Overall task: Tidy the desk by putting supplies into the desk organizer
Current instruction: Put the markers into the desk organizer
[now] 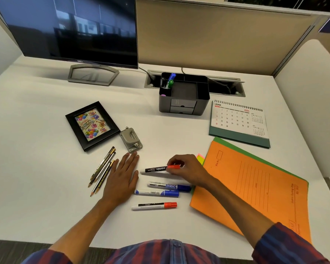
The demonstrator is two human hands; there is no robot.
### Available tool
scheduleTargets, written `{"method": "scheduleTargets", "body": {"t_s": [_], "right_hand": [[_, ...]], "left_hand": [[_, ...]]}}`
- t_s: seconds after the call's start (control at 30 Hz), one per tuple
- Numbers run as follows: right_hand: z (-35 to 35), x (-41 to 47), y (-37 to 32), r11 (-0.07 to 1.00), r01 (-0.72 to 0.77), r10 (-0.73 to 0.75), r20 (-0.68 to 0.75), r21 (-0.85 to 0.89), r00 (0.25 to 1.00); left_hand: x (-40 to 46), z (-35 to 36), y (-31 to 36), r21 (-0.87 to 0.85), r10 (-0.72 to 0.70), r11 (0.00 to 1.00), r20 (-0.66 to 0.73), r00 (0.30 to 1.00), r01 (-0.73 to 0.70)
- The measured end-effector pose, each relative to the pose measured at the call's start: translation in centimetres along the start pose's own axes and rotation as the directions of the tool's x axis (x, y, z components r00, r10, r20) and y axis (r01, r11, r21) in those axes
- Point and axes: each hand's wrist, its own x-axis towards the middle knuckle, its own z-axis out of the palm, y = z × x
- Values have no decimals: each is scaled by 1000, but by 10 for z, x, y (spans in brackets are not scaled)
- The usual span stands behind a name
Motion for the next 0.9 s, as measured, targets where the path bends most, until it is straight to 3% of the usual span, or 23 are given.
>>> {"method": "scheduleTargets", "body": {"t_s": [0.17, 0.33, 0.53, 0.7, 0.9], "right_hand": [[-15, 14, -15, 974, 58, -31, -125, 217, 992], [-33, 36, -34, 957, 149, -77, -279, 247, 957], [-63, 64, -59, 963, 266, -252, -446, -31, 859], [-95, 94, -78, 913, 340, -407, -579, -227, 706], [-123, 138, -100, 887, 334, -457, -708, -318, 539]], "left_hand": [[0, 1, 0, 0, -5, 1000, 7, 1000, 5], [0, 0, 1, -3, -7, 1000, 11, 1000, 7], [1, 0, 0, 1, -8, 1000, 19, 1000, 8], [1, 0, 0, -3, -5, 1000, 17, 1000, 6], [0, -2, 1, -15, -6, 1000, 10, 1000, 6]]}}
